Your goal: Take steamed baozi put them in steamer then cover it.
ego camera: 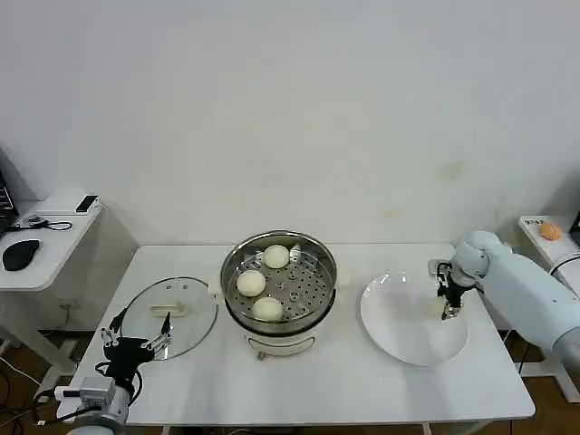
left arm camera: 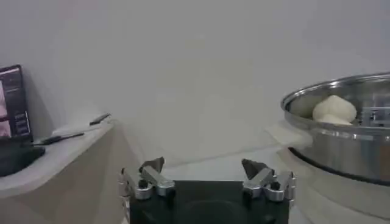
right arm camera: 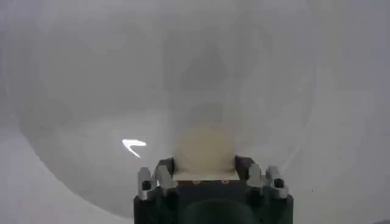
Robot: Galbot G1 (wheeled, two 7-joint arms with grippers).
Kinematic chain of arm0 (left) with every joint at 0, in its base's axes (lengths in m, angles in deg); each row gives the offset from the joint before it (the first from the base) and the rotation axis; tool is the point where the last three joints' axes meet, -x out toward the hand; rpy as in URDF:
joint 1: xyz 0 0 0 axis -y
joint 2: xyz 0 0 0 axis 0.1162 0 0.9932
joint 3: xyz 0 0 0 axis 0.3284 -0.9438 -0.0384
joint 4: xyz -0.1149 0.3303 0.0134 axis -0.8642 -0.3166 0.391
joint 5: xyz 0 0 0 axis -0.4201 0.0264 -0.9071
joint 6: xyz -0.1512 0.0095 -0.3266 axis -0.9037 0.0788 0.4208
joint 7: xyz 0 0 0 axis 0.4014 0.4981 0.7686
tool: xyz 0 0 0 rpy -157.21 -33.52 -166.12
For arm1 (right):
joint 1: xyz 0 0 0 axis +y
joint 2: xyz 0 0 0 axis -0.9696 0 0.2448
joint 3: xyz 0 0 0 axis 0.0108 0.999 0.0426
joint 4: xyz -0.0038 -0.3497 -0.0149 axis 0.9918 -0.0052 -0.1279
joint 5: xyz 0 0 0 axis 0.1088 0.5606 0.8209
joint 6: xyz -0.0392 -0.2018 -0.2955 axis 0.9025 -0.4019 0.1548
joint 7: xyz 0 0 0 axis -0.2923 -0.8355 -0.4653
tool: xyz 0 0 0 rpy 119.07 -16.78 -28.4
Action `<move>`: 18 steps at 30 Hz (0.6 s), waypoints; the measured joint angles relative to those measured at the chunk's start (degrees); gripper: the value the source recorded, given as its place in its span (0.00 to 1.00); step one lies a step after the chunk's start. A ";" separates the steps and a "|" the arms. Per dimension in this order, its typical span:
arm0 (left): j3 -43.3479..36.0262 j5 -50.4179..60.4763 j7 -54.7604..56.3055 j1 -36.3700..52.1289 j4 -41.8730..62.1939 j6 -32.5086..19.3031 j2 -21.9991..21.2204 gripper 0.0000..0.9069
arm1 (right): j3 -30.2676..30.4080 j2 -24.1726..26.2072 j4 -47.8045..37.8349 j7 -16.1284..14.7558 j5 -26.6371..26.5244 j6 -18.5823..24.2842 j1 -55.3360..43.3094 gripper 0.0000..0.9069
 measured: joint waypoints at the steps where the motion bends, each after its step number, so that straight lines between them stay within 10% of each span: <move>1: -0.06 0.02 0.00 0.09 0.04 0.00 0.00 1.00 | 0.15 0.26 0.41 -0.02 -0.29 -0.09 -0.20 0.73; 18: -0.31 1.05 0.22 0.81 0.46 -0.40 0.00 1.00 | 6.58 -0.99 11.10 -1.38 -13.27 -4.08 -12.17 0.73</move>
